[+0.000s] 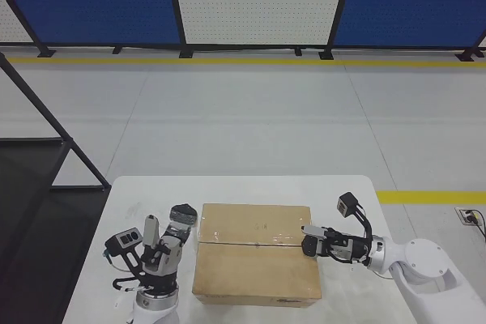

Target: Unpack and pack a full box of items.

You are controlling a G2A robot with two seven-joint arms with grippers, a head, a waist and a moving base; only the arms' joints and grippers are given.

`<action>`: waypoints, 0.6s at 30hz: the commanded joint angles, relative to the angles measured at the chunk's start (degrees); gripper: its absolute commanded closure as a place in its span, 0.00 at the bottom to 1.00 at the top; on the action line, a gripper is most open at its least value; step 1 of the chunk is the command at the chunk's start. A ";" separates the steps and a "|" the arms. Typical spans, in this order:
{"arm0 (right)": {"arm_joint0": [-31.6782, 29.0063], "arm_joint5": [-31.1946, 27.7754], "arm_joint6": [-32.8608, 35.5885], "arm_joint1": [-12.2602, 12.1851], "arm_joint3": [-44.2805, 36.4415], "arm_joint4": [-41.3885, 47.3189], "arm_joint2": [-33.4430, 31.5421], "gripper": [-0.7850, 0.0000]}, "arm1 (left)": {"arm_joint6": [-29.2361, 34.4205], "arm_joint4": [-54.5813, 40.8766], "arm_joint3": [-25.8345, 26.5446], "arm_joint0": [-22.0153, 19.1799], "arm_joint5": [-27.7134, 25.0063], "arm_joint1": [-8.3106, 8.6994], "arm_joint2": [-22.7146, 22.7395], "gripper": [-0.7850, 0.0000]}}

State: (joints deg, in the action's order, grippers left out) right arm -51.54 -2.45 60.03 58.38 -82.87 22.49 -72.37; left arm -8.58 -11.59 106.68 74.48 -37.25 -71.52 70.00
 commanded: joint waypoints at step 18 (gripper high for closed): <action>0.00 0.00 0.00 0.00 0.00 0.00 0.00 0.00 | 4.98 1.75 -3.07 -2.87 1.66 -1.62 -2.97 0.00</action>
State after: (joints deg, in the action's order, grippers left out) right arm -51.54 -2.45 60.03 58.38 -82.87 22.49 -72.37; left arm -3.62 -9.97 103.73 71.74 -35.73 -73.07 67.08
